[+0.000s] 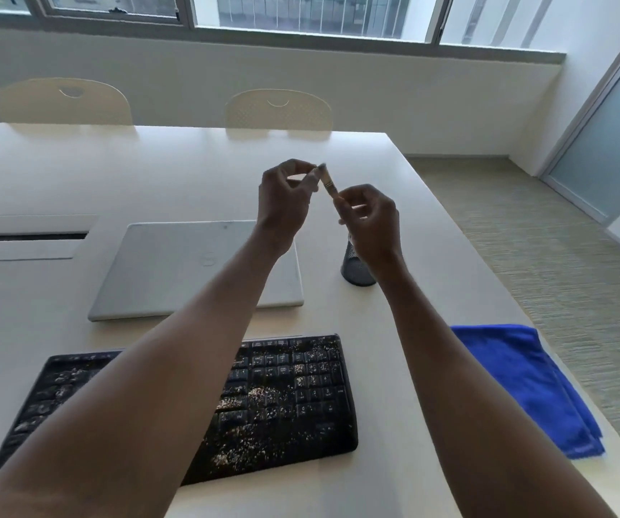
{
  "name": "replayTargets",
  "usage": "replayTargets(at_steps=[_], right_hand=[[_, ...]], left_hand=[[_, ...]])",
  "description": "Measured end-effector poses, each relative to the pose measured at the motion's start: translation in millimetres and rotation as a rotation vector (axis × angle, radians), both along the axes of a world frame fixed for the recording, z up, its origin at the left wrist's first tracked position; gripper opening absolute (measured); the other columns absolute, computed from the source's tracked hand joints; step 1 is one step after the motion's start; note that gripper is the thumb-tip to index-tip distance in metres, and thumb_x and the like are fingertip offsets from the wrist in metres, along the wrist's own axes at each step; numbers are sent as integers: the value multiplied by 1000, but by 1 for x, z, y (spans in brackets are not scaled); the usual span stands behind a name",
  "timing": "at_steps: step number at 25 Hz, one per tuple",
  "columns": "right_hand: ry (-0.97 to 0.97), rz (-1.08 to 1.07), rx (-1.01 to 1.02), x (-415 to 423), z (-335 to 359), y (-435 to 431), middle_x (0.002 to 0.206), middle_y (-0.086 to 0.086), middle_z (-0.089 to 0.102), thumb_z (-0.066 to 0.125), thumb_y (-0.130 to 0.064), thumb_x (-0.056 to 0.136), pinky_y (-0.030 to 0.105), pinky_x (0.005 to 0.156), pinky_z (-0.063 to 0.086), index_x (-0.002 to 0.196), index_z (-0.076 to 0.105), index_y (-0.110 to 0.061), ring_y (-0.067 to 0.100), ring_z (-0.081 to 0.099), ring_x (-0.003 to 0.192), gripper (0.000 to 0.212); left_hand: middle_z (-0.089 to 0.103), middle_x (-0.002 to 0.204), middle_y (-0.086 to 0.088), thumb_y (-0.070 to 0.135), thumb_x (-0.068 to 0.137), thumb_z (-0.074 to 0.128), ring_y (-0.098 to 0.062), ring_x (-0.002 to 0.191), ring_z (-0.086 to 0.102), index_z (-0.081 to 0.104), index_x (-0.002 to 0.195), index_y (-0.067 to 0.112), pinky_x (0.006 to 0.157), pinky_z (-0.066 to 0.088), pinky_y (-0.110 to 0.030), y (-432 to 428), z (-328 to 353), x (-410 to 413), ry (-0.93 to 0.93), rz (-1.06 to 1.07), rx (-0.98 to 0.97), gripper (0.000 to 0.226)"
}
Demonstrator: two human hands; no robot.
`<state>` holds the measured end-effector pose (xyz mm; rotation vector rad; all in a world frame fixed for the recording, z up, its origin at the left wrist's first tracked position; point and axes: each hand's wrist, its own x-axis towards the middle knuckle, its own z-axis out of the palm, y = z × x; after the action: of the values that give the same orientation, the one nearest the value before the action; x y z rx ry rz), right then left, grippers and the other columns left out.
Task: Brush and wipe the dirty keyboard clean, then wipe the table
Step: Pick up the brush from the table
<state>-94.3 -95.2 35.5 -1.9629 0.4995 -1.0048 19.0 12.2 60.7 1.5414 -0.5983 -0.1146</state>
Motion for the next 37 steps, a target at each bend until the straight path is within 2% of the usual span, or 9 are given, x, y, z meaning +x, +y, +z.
replayTargets(at_steps=[4, 8, 14, 19, 22, 25, 31, 33, 37], right_hand=[[-34, 125, 89, 7, -9, 47, 81, -2, 75, 76, -12, 90, 32, 60, 57, 94, 75, -8, 16, 72, 66, 6], [-80, 233, 238, 19, -16, 101, 80, 2, 73, 76, -5, 89, 35, 66, 56, 97, 74, -5, 15, 65, 70, 9], [-203, 290, 515, 34, -21, 181, 88, 13, 73, 76, -5, 91, 32, 71, 59, 105, 71, 4, 23, 72, 76, 17], [-256, 340, 675, 45, -29, 241, 87, 11, 73, 77, -7, 90, 38, 77, 61, 98, 72, -5, 27, 72, 81, 9], [-237, 372, 663, 51, -35, 269, 89, 12, 74, 75, -7, 92, 40, 81, 61, 96, 72, -7, 29, 72, 82, 6], [-206, 389, 621, 58, -41, 294, 92, 17, 72, 72, -6, 94, 44, 85, 62, 100, 69, 0, 33, 74, 85, 9], [-6, 412, 386, 72, -53, 336, 89, 13, 73, 67, -9, 99, 47, 84, 64, 101, 66, 0, 28, 77, 87, 9], [47, 408, 321, 75, -54, 345, 87, 2, 73, 65, -10, 100, 44, 84, 64, 100, 67, -5, 22, 77, 87, 5], [118, 371, 188, 79, -48, 357, 88, -7, 73, 66, -12, 100, 36, 84, 63, 103, 69, -9, 12, 76, 87, 5]], left_hand=[[77, 97, -10, 32, 98, 74, -18, 83, 74, 76, 98, 9, 75, 58, -35, 61, -10, 12, 176, -9, -63, 23], [77, 96, -4, 32, 97, 75, -14, 83, 73, 77, 99, 10, 79, 58, -36, 129, -22, 35, 302, -49, -21, 22], [77, 99, -2, 22, 101, 68, -17, 90, 73, 76, 105, 10, 78, 56, -32, 223, -38, 50, 365, -125, -5, 15], [77, 109, -8, 14, 101, 64, -20, 95, 71, 74, 104, 9, 82, 56, -35, 302, -60, 52, 343, -199, 80, 11], [76, 108, -17, 18, 99, 71, -24, 96, 72, 74, 107, 2, 89, 56, -42, 348, -68, 55, 246, -218, 221, 18], [76, 101, -11, 22, 98, 72, -27, 102, 70, 78, 104, 12, 91, 56, -42, 389, -73, 61, 144, -176, 333, 12], [75, 104, 15, 23, 102, 67, 7, 99, 67, 79, 109, 23, 84, 55, -24, 436, -93, 64, -8, 34, 498, 14], [77, 111, 11, 23, 102, 66, 0, 102, 69, 79, 112, 22, 92, 55, -27, 444, -105, 66, -66, 149, 533, 16], [66, 141, -4, 19, 104, 61, -17, 132, 58, 70, 132, 13, 113, 39, -27, 454, -128, 69, -174, 227, 675, 30]])
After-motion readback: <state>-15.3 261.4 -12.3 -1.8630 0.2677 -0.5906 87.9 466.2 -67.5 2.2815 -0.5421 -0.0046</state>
